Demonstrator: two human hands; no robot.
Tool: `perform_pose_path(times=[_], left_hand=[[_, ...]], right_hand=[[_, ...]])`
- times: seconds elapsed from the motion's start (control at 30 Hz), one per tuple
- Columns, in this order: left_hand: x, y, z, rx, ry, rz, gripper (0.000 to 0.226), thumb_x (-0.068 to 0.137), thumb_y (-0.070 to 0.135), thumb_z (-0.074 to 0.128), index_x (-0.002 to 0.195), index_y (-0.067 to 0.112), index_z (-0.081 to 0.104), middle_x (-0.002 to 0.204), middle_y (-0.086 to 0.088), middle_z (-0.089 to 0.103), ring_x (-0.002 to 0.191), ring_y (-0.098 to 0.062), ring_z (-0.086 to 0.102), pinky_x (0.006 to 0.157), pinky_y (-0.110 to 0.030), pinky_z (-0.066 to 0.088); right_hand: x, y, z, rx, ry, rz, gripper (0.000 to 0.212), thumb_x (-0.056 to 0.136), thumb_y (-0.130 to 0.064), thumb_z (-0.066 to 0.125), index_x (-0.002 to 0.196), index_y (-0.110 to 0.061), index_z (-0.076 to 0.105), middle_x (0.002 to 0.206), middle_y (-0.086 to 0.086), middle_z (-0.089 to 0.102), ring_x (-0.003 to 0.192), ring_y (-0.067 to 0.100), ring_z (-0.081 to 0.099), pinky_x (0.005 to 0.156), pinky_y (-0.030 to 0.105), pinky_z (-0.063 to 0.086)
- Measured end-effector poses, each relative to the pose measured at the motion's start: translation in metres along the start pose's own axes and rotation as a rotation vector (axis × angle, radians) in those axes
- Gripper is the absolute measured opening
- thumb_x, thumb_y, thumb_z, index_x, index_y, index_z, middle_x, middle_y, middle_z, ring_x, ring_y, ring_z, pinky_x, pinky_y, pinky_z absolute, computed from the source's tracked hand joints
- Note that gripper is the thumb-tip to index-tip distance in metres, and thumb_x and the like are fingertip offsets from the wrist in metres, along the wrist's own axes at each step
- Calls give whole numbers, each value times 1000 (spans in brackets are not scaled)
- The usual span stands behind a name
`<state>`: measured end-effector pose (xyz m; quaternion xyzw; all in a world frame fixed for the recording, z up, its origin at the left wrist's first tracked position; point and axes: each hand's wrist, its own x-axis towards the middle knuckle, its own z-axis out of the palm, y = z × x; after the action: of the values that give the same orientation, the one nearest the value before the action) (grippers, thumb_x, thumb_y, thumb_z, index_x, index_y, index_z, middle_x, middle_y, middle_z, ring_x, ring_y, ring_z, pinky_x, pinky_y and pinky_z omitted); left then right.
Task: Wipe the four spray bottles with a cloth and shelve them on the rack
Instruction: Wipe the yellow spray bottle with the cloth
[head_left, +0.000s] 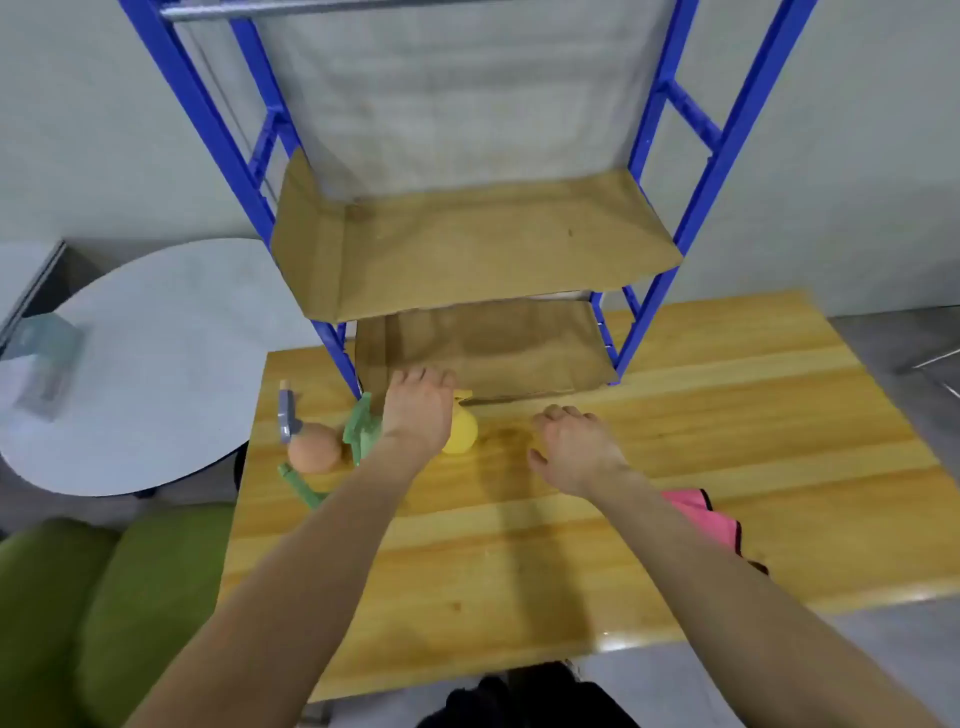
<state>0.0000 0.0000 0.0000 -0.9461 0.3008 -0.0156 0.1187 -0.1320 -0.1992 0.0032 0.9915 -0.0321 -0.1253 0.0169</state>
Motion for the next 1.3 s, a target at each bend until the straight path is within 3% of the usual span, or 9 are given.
perform_pose_path(times=[0.23,0.43,0.57,0.73,0.83,0.93,1.07,1.17,1.3], left_hand=[[26,11,10,-11,-103,18,25,100,16,67,124,22,66,111,-2,75,104,-28,73,87,-38,55],[20,53,2,-181,-39,31,19,108,21,59,126,20,65,116,-5,73,105,-34,72,76,-40,52],[8,89,-5,-293,-24,45,24,110,31,57,131,22,65,124,-4,74,110,-35,71,81,-41,53],[-4,142,-11,-293,-32,86,23,110,33,56,128,22,65,118,-1,74,107,-29,71,83,-42,55],[-8,165,-14,-311,-17,83,22,109,33,58,126,22,66,114,0,74,103,-28,71,82,-42,58],[-7,178,-16,-292,0,77,20,109,34,59,124,22,66,108,2,74,97,-26,71,79,-41,57],[-6,188,-19,-277,2,70,19,107,35,61,122,23,66,105,3,74,95,-25,71,77,-40,57],[-8,193,-21,-272,4,62,20,107,35,63,123,24,66,106,4,75,95,-25,72,78,-40,56],[-13,196,-23,-280,14,48,20,104,32,68,122,23,69,108,2,76,98,-26,73,78,-39,55]], right_hand=[[-41,35,68,66,-114,192,41,102,-41,57,134,-15,62,131,7,63,128,28,57,100,43,54],[-103,89,135,219,-121,500,32,106,-18,53,134,-10,63,136,11,64,129,30,58,93,37,59],[-121,132,163,271,-16,629,48,96,4,46,141,-5,60,140,14,64,126,36,60,98,44,56],[-124,169,172,333,-140,737,63,97,-5,47,159,-12,37,152,11,54,144,33,45,111,50,45],[-128,185,181,279,-202,721,51,94,-9,48,145,-14,51,145,11,55,140,33,46,112,54,43],[-132,194,175,351,-138,577,46,92,-26,56,137,-16,58,133,12,57,126,33,54,108,54,47],[-126,196,157,597,-72,204,24,105,-22,48,127,-21,58,109,1,67,82,17,68,74,39,65],[-111,206,157,690,9,274,19,106,-17,52,123,-20,60,118,2,68,96,25,71,77,40,63],[-101,218,162,480,132,436,36,104,-25,56,138,-11,59,130,11,64,121,34,62,98,49,57]])
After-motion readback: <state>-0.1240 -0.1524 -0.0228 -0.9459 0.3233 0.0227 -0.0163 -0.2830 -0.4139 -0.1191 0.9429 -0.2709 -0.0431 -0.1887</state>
